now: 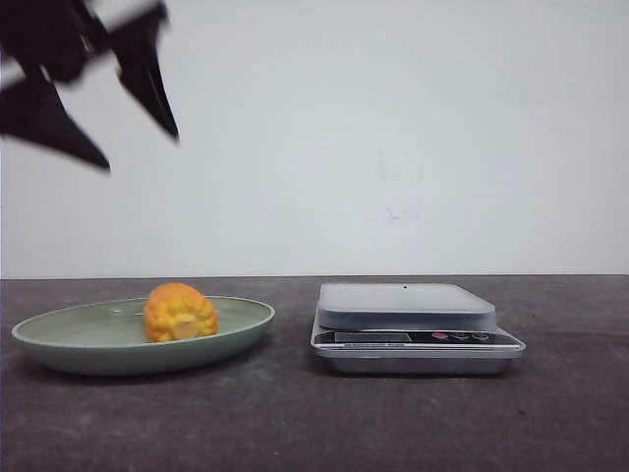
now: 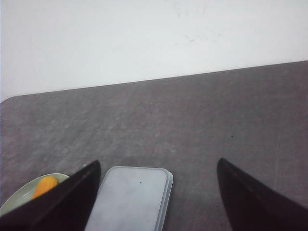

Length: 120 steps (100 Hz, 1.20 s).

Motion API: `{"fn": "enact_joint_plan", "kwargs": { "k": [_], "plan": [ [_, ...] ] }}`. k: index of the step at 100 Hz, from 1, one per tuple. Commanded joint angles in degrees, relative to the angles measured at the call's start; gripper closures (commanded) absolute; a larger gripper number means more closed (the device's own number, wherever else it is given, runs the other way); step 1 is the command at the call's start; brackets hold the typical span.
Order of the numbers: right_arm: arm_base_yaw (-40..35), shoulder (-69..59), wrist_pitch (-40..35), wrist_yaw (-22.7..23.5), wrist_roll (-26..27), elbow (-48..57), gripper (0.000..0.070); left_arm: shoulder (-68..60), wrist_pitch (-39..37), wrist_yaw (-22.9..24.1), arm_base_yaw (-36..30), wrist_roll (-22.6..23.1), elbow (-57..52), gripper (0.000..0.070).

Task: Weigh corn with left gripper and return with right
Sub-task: 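Lower the left gripper onto the yellow corn cob and close it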

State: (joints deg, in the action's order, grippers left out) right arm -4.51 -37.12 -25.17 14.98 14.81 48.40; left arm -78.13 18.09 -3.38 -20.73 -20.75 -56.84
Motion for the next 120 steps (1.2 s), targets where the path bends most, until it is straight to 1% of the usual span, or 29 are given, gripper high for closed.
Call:
{"fn": "enact_joint_plan", "kwargs": {
  "k": [1,14,22,25,30,36,47,55,59,62,75,82,85,88,99,109,120],
  "plan": [
    [-0.13,-0.22,0.24,0.09,-0.94,1.22,0.0218,-3.56,-0.39,0.63,-1.03,-0.81,-1.09,0.0224],
    [-0.13,-0.22,0.22,0.11,-0.94,1.22,0.0218,-9.05,-0.98,0.79,-3.28,-1.42,-1.09,0.0224],
    [-0.13,-0.22,0.22,0.11,-0.94,1.22,0.0218,-11.69,-0.96,2.86,-4.92,-1.42,-1.09,0.0219],
    [-0.13,-0.22,0.22,0.11,-0.94,1.22,0.0218,-12.52,-0.96,3.41,-5.49,-1.46,-1.09,0.0208],
    [-0.13,-0.22,0.22,0.11,-1.18,1.22,0.0218,-13.68,-1.01,3.43,-6.29,-2.16,-1.09,0.0167],
    [-0.13,-0.22,0.20,0.13,-1.55,1.22,0.0218,-14.56,-1.07,3.80,-6.91,-3.02,-1.09,0.0147],
    [-0.13,-0.22,-0.13,0.24,-1.70,1.22,0.0218,-15.15,-0.50,5.35,-7.72,-3.10,-1.09,0.0149],
    [-0.13,-0.22,-0.52,0.22,-1.79,1.22,0.0218,-15.34,0.39,5.64,-7.82,-3.15,-1.09,0.0153],
    [-0.13,-0.22,-0.63,0.22,-1.79,1.22,0.0218,-15.52,0.79,5.70,-7.87,-3.19,-1.09,0.0171],
    [-0.13,-0.22,-0.63,0.22,-1.79,1.22,0.0219,-15.67,1.22,5.70,-7.98,-3.19,-1.09,0.0203],
    [-0.13,-0.22,-0.63,0.22,-1.77,1.22,0.0219,-16.65,2.49,5.73,-8.39,-4.00,-1.09,0.0219],
    [-0.13,-0.20,-0.63,0.22,-1.79,1.22,0.0219,-16.96,2.93,5.73,-8.79,-3.98,-1.09,0.0249],
    [-0.13,-0.20,-0.63,0.22,-1.79,1.22,0.0219,-16.98,2.97,5.79,-8.96,-3.96,-1.09,0.0297],
    [-0.13,-0.20,-0.63,0.22,-1.79,1.22,0.0219,-16.98,2.91,5.79,-9.11,-3.93,-1.09,0.0374],
    [-0.13,-0.20,-0.63,0.22,-1.81,1.22,0.0220,-16.96,1.99,5.79,-9.55,-3.72,-1.09,0.0694],
    [-0.13,-0.20,-0.66,0.22,-1.88,1.22,0.0220,-16.94,1.64,5.79,-9.97,-3.69,-1.20,0.0696],
    [-0.13,-0.20,-0.74,0.22,-2.01,1.22,0.0220,-15.93,2.23,5.70,-10.80,-2.45,-1.86,0.0696]
  ]
}}
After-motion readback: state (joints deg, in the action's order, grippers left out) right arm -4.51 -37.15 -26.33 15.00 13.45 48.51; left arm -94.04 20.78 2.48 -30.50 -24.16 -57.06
